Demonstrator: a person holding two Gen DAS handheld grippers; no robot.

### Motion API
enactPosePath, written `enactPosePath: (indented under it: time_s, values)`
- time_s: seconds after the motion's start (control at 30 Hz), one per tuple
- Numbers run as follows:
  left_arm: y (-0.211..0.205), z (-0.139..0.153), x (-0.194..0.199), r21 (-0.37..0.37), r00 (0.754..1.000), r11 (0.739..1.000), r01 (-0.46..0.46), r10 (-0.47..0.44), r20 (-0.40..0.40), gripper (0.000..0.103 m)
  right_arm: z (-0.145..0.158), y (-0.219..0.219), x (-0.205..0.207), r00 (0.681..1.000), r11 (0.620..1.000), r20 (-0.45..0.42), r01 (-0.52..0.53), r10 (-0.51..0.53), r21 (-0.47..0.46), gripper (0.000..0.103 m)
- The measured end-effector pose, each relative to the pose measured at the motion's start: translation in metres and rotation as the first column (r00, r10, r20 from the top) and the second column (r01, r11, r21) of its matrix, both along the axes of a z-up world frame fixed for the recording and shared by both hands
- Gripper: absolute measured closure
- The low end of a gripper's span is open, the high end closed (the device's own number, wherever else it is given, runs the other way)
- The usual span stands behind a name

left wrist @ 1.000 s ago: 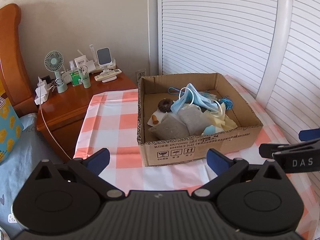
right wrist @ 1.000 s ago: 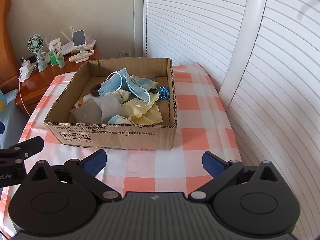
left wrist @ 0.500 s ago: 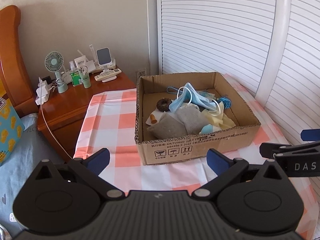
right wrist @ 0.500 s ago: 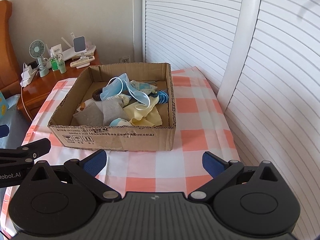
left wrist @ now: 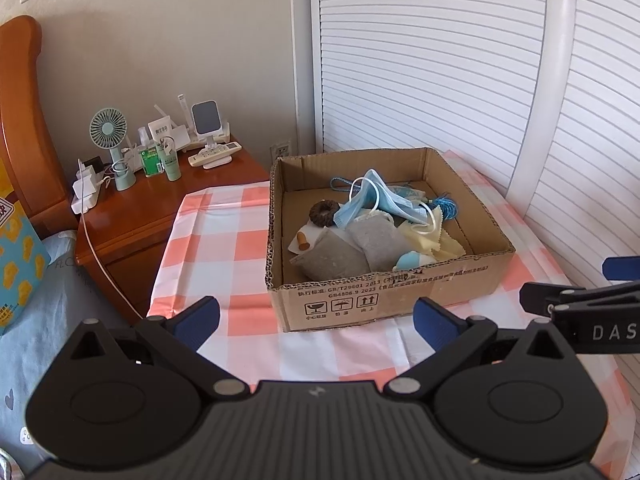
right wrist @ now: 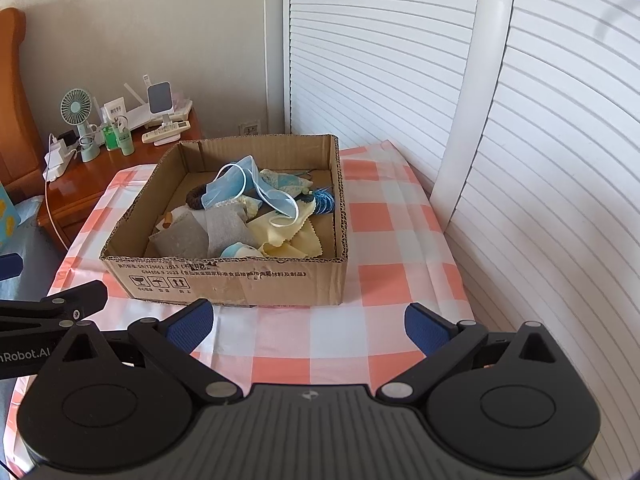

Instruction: Organize soft objects

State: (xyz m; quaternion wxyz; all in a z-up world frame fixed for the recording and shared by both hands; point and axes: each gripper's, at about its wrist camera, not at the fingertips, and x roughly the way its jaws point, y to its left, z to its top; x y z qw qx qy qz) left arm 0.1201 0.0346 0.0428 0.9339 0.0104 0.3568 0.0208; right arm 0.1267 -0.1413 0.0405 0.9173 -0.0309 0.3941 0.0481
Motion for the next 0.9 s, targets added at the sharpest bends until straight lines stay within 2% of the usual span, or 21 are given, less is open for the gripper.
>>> enactPosePath:
  time_s: [0.9]
  values:
    - [-0.0030,0.0001,-0.0014,-0.002,1.000,1.000,-0.002,0.002,-0.002,0.001,0.0026,-0.0030,-0.0045,1.000,1.000,0.018,0.012,-0.012,-0.007,0.000]
